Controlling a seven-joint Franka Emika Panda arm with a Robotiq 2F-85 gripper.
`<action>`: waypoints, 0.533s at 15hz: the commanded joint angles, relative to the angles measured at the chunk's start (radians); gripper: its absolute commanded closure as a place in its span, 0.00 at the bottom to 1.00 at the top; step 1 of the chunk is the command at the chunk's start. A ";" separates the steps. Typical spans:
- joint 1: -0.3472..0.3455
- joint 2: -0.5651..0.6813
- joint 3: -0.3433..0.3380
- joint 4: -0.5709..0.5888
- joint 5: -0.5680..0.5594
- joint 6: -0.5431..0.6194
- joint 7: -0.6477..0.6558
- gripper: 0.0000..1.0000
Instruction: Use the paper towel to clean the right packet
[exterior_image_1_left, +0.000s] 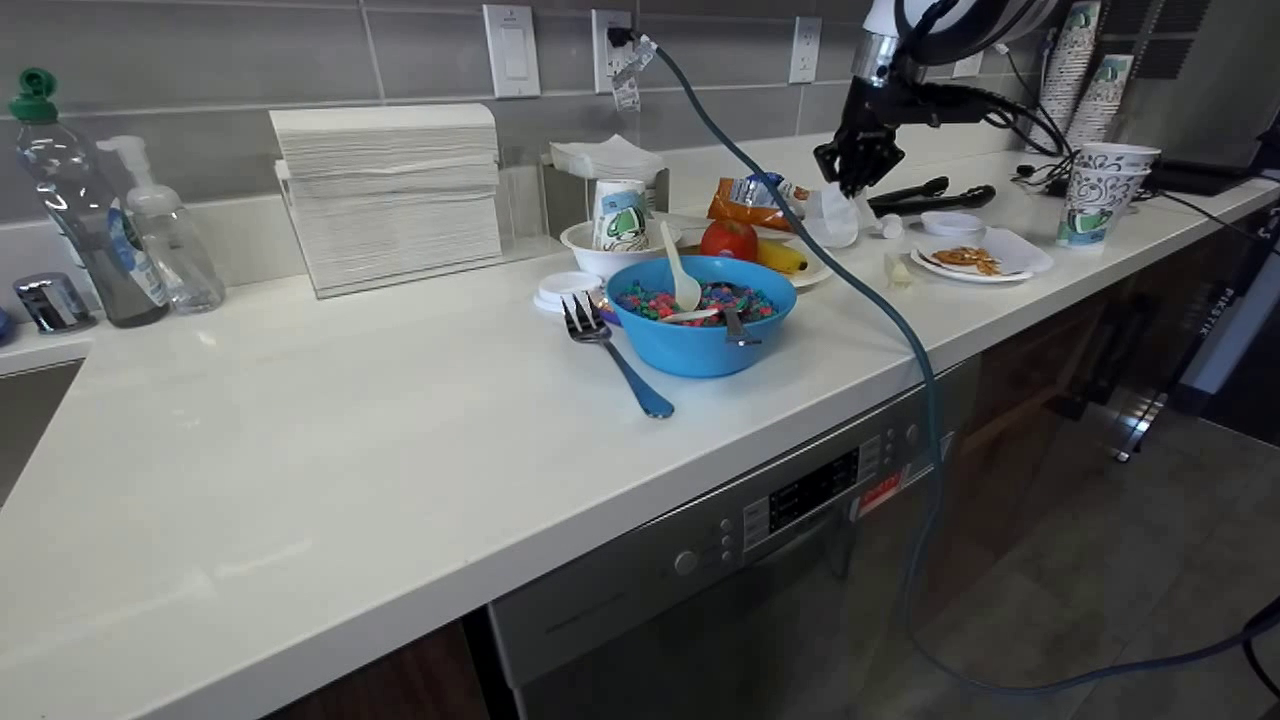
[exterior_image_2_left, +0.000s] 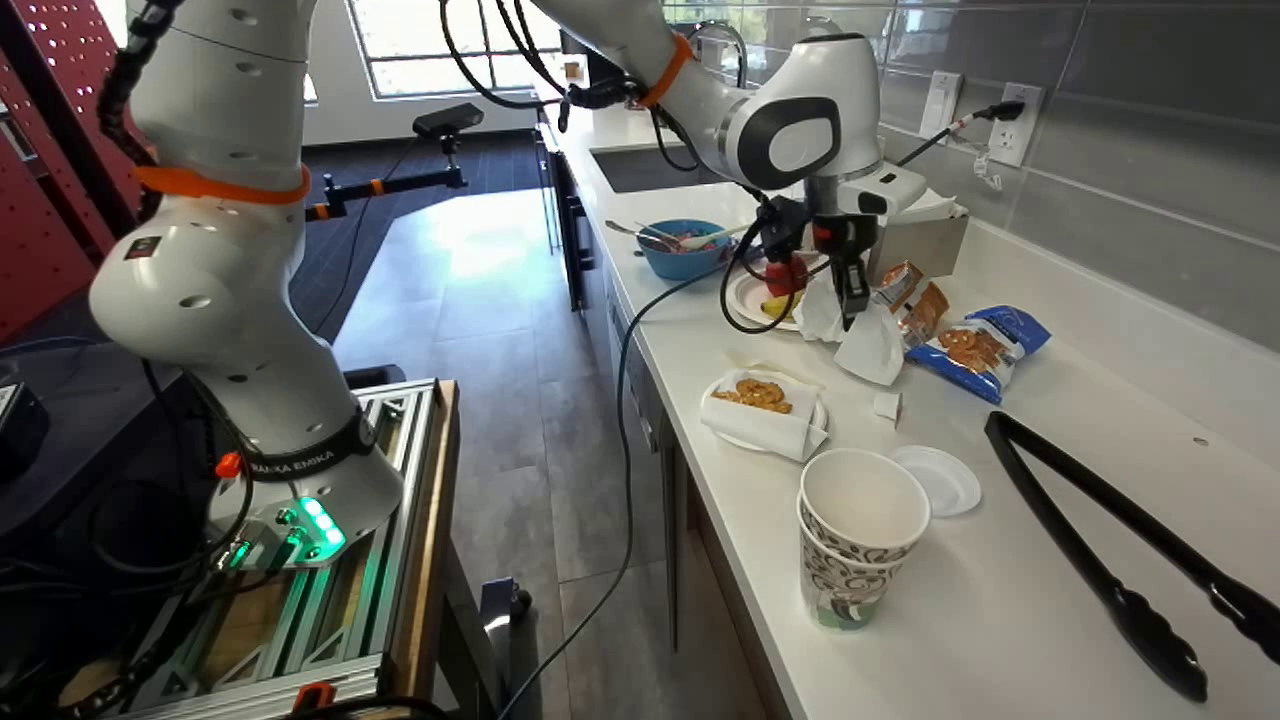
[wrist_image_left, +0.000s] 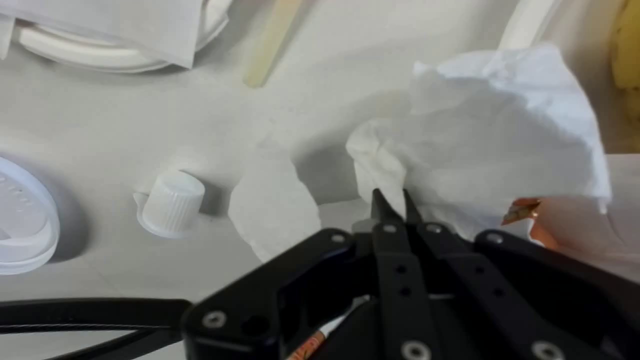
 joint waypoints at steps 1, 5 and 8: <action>0.031 -0.108 -0.020 -0.055 0.005 -0.098 0.073 0.99; 0.024 -0.267 -0.013 -0.169 -0.010 -0.134 0.149 0.99; 0.008 -0.373 0.015 -0.247 -0.008 -0.099 0.113 0.99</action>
